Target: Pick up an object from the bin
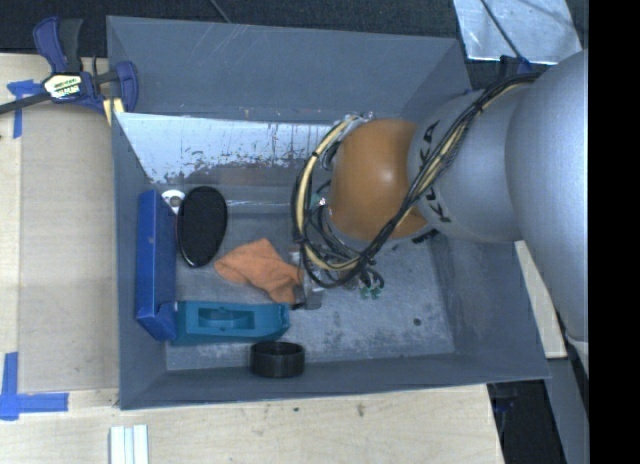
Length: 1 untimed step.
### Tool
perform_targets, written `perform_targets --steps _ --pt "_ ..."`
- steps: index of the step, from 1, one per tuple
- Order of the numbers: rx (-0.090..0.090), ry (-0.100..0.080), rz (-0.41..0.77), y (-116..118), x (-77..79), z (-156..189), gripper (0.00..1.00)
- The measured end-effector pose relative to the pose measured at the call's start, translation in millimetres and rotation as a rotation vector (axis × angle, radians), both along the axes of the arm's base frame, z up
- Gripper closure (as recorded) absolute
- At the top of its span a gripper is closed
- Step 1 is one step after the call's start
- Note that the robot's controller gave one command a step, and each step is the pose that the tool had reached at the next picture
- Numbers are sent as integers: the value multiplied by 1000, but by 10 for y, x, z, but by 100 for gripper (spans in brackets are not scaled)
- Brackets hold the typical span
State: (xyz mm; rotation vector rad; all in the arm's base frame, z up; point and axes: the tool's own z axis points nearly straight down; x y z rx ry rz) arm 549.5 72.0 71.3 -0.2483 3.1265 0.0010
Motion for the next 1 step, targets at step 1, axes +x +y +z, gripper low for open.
perform_targets --steps 1 --pt "0 -4 8 179 -91 1711 100"
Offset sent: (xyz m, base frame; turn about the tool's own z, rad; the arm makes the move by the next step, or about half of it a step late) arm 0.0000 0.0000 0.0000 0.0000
